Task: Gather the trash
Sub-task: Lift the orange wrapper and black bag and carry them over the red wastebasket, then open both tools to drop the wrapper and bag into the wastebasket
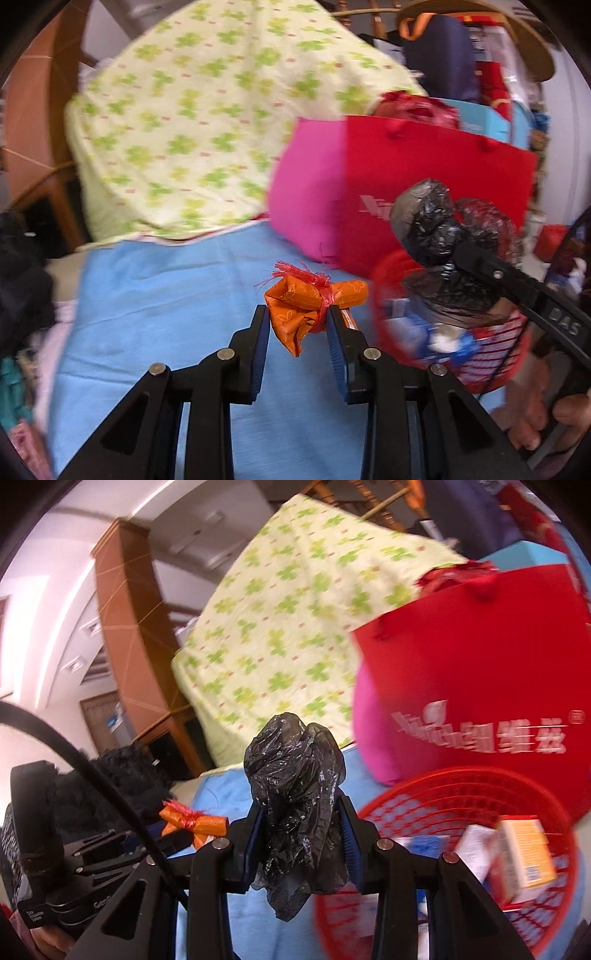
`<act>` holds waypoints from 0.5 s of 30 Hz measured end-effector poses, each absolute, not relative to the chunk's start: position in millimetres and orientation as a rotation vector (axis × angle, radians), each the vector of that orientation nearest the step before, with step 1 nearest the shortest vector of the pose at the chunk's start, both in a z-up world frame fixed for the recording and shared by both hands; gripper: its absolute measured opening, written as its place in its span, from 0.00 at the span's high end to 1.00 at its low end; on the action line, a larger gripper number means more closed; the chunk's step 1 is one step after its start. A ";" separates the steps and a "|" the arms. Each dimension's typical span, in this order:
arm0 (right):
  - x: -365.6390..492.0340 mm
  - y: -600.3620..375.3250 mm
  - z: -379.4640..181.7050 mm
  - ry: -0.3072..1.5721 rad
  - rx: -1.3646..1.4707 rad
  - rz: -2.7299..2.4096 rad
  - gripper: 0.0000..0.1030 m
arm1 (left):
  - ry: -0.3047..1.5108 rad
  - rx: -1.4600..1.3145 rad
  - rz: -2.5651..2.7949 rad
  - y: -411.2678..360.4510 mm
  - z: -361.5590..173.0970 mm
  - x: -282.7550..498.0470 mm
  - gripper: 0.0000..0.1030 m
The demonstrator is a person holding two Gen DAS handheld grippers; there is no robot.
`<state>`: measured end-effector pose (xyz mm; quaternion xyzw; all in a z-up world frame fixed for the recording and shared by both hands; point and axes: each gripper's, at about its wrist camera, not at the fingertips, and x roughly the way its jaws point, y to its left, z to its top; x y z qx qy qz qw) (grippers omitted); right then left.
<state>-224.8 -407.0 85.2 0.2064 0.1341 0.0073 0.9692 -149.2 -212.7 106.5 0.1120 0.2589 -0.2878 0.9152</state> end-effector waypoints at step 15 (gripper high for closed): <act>-245.4 -533.0 53.6 0.305 0.840 -0.202 0.32 | 0.623 0.202 -0.915 -299.8 80.9 -153.4 0.32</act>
